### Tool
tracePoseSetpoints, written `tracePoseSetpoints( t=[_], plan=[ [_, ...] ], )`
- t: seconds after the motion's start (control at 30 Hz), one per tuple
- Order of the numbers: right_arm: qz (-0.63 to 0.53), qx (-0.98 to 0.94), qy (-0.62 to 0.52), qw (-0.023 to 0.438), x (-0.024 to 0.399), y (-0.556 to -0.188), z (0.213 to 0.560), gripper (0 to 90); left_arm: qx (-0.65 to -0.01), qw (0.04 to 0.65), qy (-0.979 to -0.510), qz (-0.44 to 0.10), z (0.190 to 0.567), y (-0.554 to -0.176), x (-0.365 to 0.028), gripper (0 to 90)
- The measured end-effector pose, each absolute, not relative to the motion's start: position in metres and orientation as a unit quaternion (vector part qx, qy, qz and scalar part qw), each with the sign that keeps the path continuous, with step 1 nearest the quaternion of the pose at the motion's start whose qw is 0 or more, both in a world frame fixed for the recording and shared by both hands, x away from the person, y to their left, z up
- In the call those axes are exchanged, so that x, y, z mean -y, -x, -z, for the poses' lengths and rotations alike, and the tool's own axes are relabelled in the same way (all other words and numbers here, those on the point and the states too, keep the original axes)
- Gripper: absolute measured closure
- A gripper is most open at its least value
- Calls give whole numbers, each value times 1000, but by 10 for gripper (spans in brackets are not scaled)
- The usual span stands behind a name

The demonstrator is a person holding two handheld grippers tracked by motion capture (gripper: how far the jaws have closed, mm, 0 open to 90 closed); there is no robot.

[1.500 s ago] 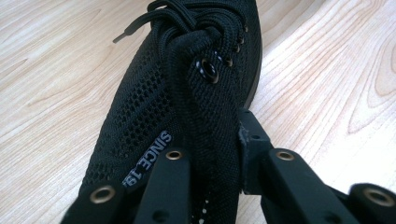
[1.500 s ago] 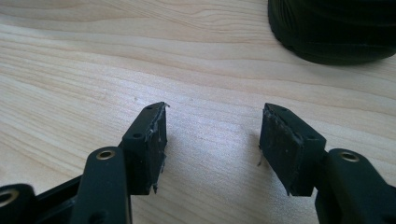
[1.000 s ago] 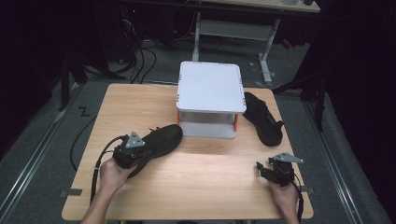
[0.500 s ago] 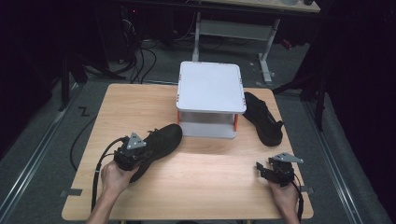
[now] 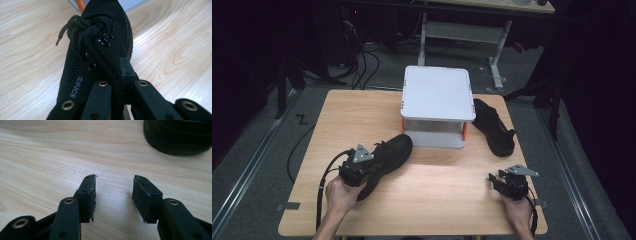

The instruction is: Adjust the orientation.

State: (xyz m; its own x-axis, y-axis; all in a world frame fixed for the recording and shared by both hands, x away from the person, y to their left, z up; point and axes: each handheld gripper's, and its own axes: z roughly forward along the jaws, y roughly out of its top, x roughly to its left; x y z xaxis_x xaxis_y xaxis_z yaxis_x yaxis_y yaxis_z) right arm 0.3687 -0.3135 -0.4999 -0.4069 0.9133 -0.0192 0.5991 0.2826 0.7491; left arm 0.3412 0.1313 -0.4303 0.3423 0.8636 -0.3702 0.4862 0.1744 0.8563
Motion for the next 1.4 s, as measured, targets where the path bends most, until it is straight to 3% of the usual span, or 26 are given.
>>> tracePoseSetpoints(
  t=[0.4, 0.93, 1.4],
  plan=[
    [-380, -770, -467, 211, 310, -366, 491, 559, -552, 540, -613, -168, 424, -344, -111, 884],
    [-456, -772, -407, 177, 290, -391, 432, 573, -566, 527, -610, -174, 416, -373, -70, 884],
    [-496, -753, -383, 200, 273, -429, 380, 636, -574, 520, -603, -192, 417, -402, -48, 884]
  ],
)
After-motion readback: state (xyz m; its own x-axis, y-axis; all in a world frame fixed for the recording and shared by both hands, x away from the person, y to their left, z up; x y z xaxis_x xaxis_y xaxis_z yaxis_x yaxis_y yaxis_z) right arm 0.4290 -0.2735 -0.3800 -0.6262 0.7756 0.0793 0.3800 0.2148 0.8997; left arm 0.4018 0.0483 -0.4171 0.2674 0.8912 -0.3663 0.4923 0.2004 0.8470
